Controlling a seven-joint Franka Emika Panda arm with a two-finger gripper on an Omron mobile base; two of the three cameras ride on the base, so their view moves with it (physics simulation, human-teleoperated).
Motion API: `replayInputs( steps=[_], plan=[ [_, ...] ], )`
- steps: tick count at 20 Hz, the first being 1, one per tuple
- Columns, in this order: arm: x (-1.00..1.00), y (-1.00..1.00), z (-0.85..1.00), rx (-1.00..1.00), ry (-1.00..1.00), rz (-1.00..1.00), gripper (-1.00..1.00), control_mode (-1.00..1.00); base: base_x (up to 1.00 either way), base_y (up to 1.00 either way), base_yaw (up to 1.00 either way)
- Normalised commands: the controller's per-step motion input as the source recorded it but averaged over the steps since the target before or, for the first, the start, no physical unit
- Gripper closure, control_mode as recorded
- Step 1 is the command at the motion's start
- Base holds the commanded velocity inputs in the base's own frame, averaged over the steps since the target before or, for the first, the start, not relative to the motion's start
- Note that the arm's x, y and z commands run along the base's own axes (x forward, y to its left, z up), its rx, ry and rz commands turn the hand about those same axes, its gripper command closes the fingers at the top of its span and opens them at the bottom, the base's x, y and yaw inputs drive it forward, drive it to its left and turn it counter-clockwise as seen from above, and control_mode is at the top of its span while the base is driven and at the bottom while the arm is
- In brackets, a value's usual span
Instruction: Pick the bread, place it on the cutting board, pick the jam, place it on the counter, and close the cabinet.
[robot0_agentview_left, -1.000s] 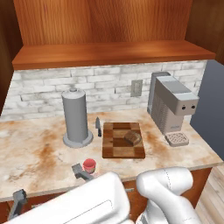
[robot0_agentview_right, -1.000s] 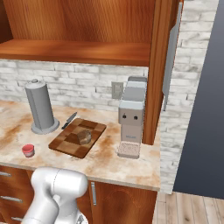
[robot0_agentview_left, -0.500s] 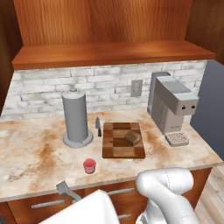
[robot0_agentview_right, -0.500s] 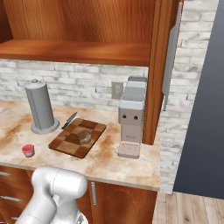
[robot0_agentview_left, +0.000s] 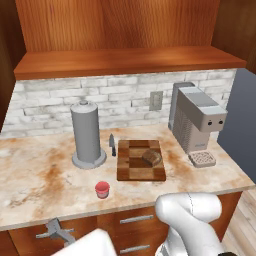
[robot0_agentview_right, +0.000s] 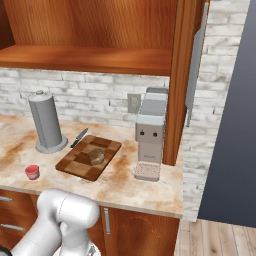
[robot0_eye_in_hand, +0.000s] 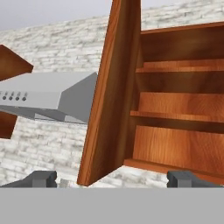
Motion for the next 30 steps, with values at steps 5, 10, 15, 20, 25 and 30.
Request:
replayInputs(
  steps=[5,10,15,20,25,30],
  plan=[
    [0.0,0.18,0.01,0.0,-0.01,0.0,-1.0,-1.0,0.0,0.0,0.0],
    [0.0,0.23,0.0,0.0,-0.02,0.0,-1.0,-1.0,0.0,0.0,0.0],
    [0.11,0.15,0.0,0.0,-0.03,0.0,-1.0,-1.0,0.0,0.0,0.0],
    [0.22,0.06,0.0,0.0,-0.02,0.0,-1.0,-1.0,0.0,0.0,0.0],
    [0.23,0.06,0.0,0.0,-0.02,0.0,-1.0,-1.0,0.0,0.0,0.0],
    [0.24,0.09,0.0,0.0,-0.02,0.0,-1.0,-1.0,0.0,0.0,0.0]
  ],
)
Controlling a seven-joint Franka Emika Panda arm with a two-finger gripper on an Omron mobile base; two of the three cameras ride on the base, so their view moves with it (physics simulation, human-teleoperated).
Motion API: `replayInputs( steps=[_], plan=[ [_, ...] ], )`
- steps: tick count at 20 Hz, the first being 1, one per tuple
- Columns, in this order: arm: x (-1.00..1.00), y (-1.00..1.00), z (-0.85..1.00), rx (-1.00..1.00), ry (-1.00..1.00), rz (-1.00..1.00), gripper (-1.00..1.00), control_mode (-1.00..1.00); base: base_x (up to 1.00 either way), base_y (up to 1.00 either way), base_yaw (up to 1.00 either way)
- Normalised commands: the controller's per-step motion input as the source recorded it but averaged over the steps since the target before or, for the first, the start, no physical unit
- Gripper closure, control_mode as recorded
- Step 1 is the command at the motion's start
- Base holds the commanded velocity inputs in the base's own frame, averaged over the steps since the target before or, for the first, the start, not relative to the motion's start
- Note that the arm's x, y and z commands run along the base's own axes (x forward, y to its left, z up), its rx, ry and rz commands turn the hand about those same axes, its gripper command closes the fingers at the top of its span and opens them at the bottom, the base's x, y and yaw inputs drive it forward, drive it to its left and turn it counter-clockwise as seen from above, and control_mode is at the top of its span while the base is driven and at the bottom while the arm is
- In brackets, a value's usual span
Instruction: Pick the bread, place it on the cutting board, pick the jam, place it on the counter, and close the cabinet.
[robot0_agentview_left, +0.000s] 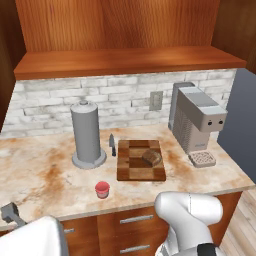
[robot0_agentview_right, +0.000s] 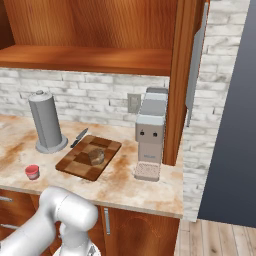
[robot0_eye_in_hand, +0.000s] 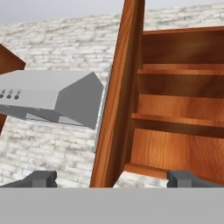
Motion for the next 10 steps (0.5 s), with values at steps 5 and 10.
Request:
replayInputs(
  steps=[5,10],
  plan=[
    [0.29,0.12,0.0,0.0,-0.02,0.0,-1.0,-1.0,0.0,0.0,0.0],
    [0.31,0.13,-0.01,0.0,-0.02,0.0,-1.0,-1.0,0.0,0.0,0.0]
  ],
)
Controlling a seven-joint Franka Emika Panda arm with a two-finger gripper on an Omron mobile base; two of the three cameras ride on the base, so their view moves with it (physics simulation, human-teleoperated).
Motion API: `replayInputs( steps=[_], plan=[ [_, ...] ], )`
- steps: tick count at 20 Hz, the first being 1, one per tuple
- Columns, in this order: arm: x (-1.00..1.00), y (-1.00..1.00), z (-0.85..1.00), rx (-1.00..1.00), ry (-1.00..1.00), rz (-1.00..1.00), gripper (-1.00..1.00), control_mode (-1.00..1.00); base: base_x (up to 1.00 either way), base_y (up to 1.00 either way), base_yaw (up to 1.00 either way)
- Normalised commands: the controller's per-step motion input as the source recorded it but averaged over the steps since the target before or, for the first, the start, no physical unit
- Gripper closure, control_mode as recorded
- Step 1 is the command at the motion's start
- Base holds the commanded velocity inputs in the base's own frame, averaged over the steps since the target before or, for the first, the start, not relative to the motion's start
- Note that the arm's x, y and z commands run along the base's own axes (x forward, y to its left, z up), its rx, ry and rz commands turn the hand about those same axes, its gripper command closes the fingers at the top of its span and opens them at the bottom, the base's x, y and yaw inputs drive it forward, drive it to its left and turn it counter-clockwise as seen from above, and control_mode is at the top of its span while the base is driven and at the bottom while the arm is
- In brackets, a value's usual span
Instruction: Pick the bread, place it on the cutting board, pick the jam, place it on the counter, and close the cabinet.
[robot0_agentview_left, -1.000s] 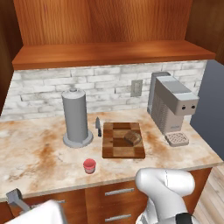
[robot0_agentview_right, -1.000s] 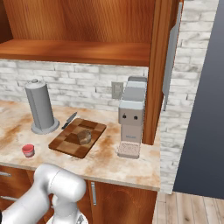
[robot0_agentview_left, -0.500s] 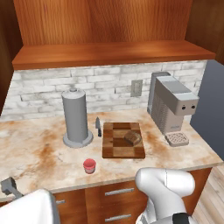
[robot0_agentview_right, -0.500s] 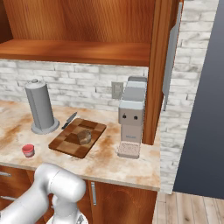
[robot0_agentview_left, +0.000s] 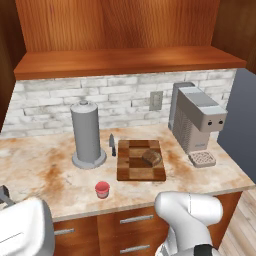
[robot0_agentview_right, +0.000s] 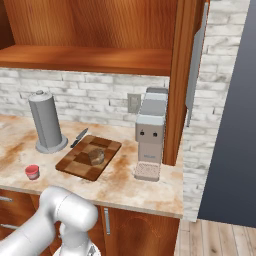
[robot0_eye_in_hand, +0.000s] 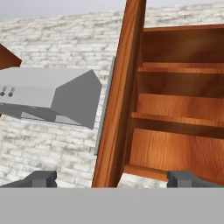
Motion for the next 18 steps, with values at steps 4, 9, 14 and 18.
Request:
replayInputs(
  steps=[4,9,14,18],
  plan=[
    [0.25,0.09,-0.03,0.0,-0.02,0.0,-1.0,-1.0,0.0,0.0,0.0],
    [0.25,0.09,-0.02,0.0,-0.02,0.0,-1.0,-1.0,0.0,0.0,0.0],
    [0.26,0.11,0.0,0.0,-0.01,0.0,-1.0,-1.0,0.0,0.0,0.0],
    [0.26,0.08,-0.01,0.0,-0.01,0.0,-1.0,-1.0,0.0,0.0,0.0]
  ],
)
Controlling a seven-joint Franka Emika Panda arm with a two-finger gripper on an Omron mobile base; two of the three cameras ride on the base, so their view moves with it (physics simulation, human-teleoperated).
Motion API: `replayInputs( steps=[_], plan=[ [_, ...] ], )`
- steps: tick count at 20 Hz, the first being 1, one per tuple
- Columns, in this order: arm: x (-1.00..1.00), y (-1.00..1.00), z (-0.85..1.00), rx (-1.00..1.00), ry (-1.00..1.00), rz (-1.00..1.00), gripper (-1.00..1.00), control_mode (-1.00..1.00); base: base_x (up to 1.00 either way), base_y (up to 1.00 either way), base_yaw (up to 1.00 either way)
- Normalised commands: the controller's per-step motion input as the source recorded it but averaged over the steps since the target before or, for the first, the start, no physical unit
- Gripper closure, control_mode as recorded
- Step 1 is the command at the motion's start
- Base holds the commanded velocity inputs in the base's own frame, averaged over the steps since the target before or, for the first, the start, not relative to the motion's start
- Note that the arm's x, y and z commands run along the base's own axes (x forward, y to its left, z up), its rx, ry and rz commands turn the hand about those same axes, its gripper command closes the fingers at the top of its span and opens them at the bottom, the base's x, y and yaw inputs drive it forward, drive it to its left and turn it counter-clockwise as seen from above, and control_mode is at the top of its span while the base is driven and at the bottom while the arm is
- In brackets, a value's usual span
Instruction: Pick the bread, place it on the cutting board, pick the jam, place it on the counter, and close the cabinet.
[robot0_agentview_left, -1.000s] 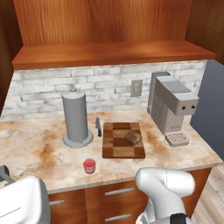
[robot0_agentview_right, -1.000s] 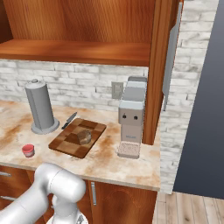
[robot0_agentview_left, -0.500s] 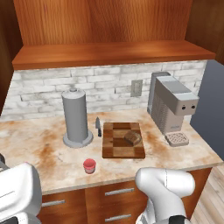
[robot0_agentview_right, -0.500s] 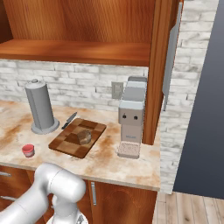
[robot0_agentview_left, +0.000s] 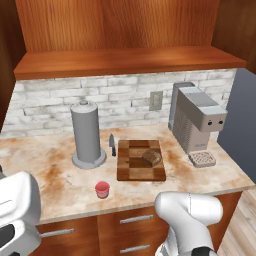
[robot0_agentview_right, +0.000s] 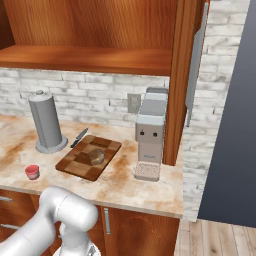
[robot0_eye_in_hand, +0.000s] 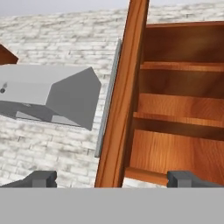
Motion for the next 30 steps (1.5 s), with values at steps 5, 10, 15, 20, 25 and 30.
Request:
replayInputs(
  steps=[5,10,15,20,25,30],
  plan=[
    [0.27,0.04,-0.04,0.0,0.0,0.0,-1.0,-1.0,0.0,0.0,0.0],
    [0.23,0.06,-0.06,0.0,-0.01,0.0,-1.0,-1.0,0.0,0.0,0.0],
    [0.2,0.1,-0.06,0.0,-0.01,0.0,-1.0,-1.0,0.0,0.0,0.0],
    [0.2,0.12,-0.06,0.0,-0.01,0.0,-1.0,-1.0,0.0,0.0,0.0],
    [0.2,0.17,-0.03,0.0,0.0,0.0,-1.0,-1.0,0.0,0.0,0.0],
    [0.23,0.1,-0.01,0.0,0.0,0.0,-1.0,-1.0,0.0,0.0,0.0]
  ],
)
